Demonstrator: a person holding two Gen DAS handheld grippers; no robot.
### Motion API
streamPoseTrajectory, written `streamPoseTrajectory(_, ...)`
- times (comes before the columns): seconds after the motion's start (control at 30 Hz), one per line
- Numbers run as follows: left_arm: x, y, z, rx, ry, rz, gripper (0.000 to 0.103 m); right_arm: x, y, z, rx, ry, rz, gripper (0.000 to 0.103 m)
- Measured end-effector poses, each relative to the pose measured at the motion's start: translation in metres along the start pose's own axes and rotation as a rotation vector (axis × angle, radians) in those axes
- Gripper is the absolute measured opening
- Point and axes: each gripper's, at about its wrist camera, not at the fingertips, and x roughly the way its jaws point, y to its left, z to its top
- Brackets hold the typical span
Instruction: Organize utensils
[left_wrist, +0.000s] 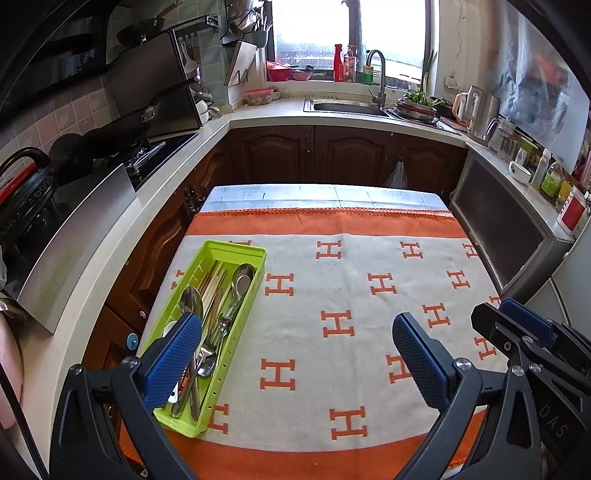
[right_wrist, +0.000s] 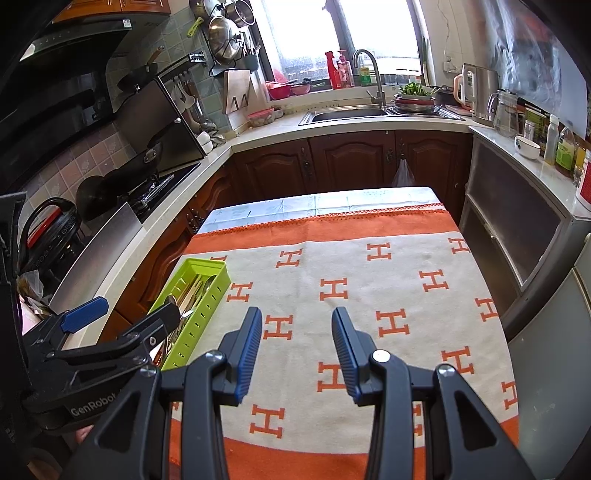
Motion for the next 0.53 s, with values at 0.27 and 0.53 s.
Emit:
streamPoseTrajectory(0.27,0.0009,-0.0003,0.0007,0.002,0.003,0.001,0.102,0.0003,-0.0011,-0.0011,0.0,0.001,-0.001,0.04)
streamPoseTrajectory(0.53,0.0031,0.001,-0.0013,-0.001,0.015,-0.004,0.102,0.0008,0.0008,-0.0011,0.001,0.003,0.001,0.04)
